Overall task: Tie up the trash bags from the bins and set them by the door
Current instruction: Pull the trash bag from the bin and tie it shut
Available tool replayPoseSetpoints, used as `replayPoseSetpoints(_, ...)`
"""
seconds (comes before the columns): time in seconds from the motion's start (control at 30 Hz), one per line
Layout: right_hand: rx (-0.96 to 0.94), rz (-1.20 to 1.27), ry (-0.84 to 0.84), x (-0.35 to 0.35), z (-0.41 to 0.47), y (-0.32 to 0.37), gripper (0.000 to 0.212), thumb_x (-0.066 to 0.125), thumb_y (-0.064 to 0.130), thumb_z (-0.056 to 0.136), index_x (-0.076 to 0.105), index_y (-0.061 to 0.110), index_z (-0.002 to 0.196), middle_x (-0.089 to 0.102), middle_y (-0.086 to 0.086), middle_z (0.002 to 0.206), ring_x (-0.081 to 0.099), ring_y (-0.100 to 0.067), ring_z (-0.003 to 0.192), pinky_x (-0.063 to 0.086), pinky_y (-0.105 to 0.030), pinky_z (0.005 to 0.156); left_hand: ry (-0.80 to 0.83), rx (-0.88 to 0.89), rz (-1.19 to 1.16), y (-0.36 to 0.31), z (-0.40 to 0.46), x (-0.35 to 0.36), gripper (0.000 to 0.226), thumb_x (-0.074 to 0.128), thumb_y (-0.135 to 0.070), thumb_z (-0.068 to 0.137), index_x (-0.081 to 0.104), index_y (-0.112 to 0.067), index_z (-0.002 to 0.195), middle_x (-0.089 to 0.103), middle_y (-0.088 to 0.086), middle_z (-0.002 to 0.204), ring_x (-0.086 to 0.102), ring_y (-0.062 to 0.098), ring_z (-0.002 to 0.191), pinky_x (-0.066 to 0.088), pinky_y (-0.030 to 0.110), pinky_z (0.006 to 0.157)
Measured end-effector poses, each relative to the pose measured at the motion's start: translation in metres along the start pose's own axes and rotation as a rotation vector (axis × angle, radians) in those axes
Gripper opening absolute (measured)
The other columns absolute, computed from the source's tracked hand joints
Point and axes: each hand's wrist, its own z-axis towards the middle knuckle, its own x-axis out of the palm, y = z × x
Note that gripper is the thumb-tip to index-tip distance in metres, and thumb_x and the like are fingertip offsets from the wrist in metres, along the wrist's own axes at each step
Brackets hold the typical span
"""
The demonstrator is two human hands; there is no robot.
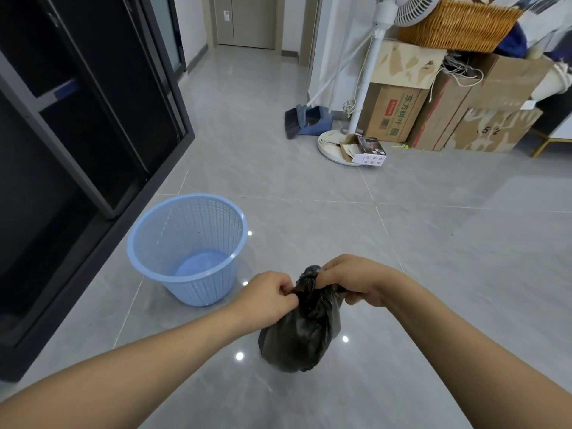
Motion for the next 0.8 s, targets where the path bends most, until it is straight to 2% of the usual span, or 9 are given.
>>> replayPoseSetpoints(0.1, 0.068, 0.137, 0.061, -0.004, 0.000, -0.007, 0.021, 0.068, 0.016, 0.075, 0.054, 0.015, 0.059, 0.042, 0.003, 0.051, 0.030, -0.013, 0.043, 0.021, -0.022, 0.041, -0.072, -0.005, -0.024, 0.006, 0.001, -0.004, 0.010, 0.059, -0.030, 0.071, 0.055, -0.021, 0.073, 0.057, -0.009, 0.071, 0.052, 0.009, 0.062, 0.040, 0.025, 0.056)
replayPoseSetpoints(0.17, 0.082, 0.222, 0.077, -0.006, 0.001, -0.010, 0.015, 0.068, 0.018, 0.074, 0.054, 0.011, 0.074, 0.041, 0.002, 0.052, 0.026, -0.014, 0.046, 0.018, -0.026, 0.047, 0.021, -0.050, -0.183, 0.003, 0.002, -0.008, 0.024, 0.060, -0.028, 0.066, 0.058, -0.030, 0.090, 0.059, -0.009, 0.093, 0.057, 0.008, 0.083, 0.043, 0.022, 0.065)
replayPoseSetpoints(0.23, 0.092, 0.287, 0.104, -0.008, 0.001, -0.010, 0.014, 0.066, 0.019, 0.076, 0.056, 0.010, 0.077, 0.040, 0.002, 0.050, 0.024, -0.014, 0.046, 0.019, -0.025, 0.046, 0.168, -0.083, -0.375, -0.003, 0.005, -0.009, 0.040, 0.059, -0.026, 0.063, 0.062, -0.031, 0.103, 0.064, -0.010, 0.105, 0.060, 0.009, 0.100, 0.046, 0.021, 0.078)
replayPoseSetpoints(0.3, 0.096, 0.355, 0.147, -0.008, 0.002, -0.011, 0.019, 0.064, 0.020, 0.078, 0.055, 0.014, 0.062, 0.037, 0.003, 0.048, 0.023, -0.013, 0.044, 0.018, -0.022, 0.041, 0.175, -0.060, -0.313, -0.003, 0.007, -0.007, 0.025, 0.061, -0.029, 0.065, 0.069, -0.031, 0.089, 0.071, -0.009, 0.092, 0.065, 0.012, 0.097, 0.050, 0.026, 0.083)
replayPoseSetpoints(0.4, 0.088, 0.438, 0.235, -0.008, 0.003, -0.013, 0.030, 0.060, 0.019, 0.082, 0.051, 0.017, 0.053, 0.033, 0.003, 0.048, 0.021, -0.011, 0.042, 0.017, -0.020, 0.039, 0.076, -0.053, -0.144, -0.002, 0.009, -0.007, 0.008, 0.060, -0.035, 0.070, 0.064, -0.029, 0.073, 0.069, -0.005, 0.078, 0.064, 0.022, 0.092, 0.049, 0.040, 0.088)
replayPoseSetpoints(0.47, 0.081, 0.478, 0.352, -0.008, 0.003, -0.015, 0.031, 0.055, 0.019, 0.084, 0.047, 0.017, 0.054, 0.030, 0.004, 0.048, 0.021, -0.010, 0.040, 0.015, -0.020, 0.040, 0.008, -0.010, -0.058, 0.000, 0.011, -0.007, 0.009, 0.058, -0.037, 0.075, 0.061, -0.029, 0.075, 0.068, -0.008, 0.079, 0.059, 0.018, 0.091, 0.043, 0.038, 0.090)
replayPoseSetpoints(0.6, 0.075, 0.484, 0.534, -0.004, 0.003, -0.019, 0.022, 0.052, 0.024, 0.081, 0.040, 0.016, 0.064, 0.030, 0.005, 0.051, 0.022, -0.009, 0.040, 0.014, -0.020, 0.042, -0.188, 0.183, 0.202, 0.001, 0.010, -0.004, 0.008, 0.048, -0.037, 0.081, 0.047, -0.029, 0.077, 0.058, -0.007, 0.076, 0.038, 0.008, 0.083, 0.029, 0.026, 0.076)
replayPoseSetpoints(0.7, 0.088, 0.383, 0.467, 0.001, 0.004, -0.019, 0.016, 0.059, 0.028, 0.083, 0.052, 0.015, 0.076, 0.039, 0.003, 0.054, 0.027, -0.008, 0.041, 0.018, -0.018, 0.041, -0.206, 0.271, 0.299, 0.005, 0.010, 0.000, 0.007, 0.045, -0.032, 0.083, 0.039, -0.034, 0.079, 0.051, -0.011, 0.076, 0.039, 0.012, 0.081, 0.031, 0.030, 0.078)
replayPoseSetpoints(0.8, 0.086, 0.240, 0.301, 0.003, 0.004, -0.016, 0.014, 0.065, 0.026, 0.083, 0.062, 0.014, 0.077, 0.053, 0.005, 0.055, 0.041, -0.008, 0.042, 0.026, -0.017, 0.039, -0.194, 0.276, 0.279, 0.010, 0.009, 0.002, 0.017, 0.045, -0.022, 0.081, 0.035, -0.036, 0.083, 0.049, -0.012, 0.076, 0.040, 0.005, 0.080, 0.030, 0.029, 0.076)
